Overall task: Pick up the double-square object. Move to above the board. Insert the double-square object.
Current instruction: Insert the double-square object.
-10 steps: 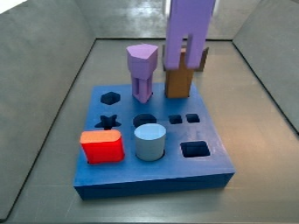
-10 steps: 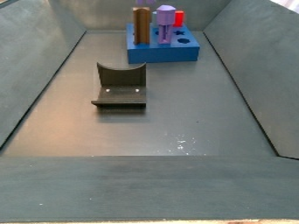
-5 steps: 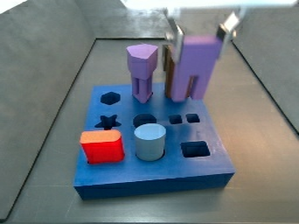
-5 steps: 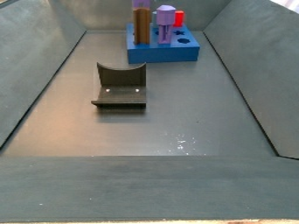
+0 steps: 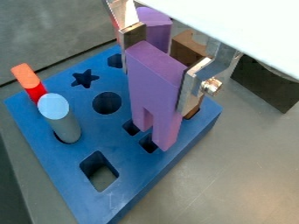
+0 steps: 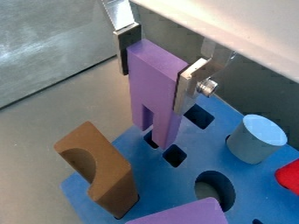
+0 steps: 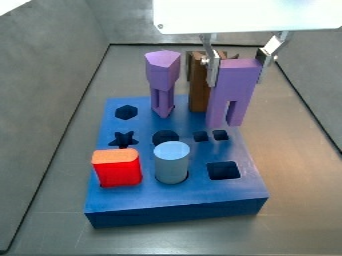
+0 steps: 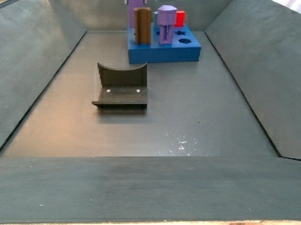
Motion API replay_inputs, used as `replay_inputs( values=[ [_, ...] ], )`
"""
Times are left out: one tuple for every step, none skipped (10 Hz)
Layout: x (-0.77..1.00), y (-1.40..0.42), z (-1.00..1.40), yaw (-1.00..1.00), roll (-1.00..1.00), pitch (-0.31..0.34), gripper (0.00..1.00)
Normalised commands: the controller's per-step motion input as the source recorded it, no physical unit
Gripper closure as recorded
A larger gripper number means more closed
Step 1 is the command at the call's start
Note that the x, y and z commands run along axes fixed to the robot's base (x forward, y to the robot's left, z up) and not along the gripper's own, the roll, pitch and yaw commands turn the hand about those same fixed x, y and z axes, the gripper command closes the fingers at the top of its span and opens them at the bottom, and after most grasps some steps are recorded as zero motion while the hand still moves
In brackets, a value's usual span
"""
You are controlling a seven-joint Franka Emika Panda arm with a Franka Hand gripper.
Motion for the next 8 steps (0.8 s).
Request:
replay_inputs(
  values=[
    [-0.22,-0.03,-0.19,0.03,-0.14,-0.517,1.00],
    [-0.24,0.00,-0.18,0.06,-0.23,-0.503,1.00],
    [-0.17,0.00,-0.06,0.07,-0.14,-0.389,1.00],
    [-0.10,0.00,0.00,0.06,0.00,-0.120,1.00],
    [0.00,0.00,0.00,0.07,0.16,0.006,1.00],
    [0.00,-0.06,0.00,0.10,0.46,0.077,1.00],
    [0.00,-0.08,0.00,0.02,0.53,0.166,1.00],
    [0.00,-0.01,0.00,0.00,0.35,0.160,1.00]
  ],
)
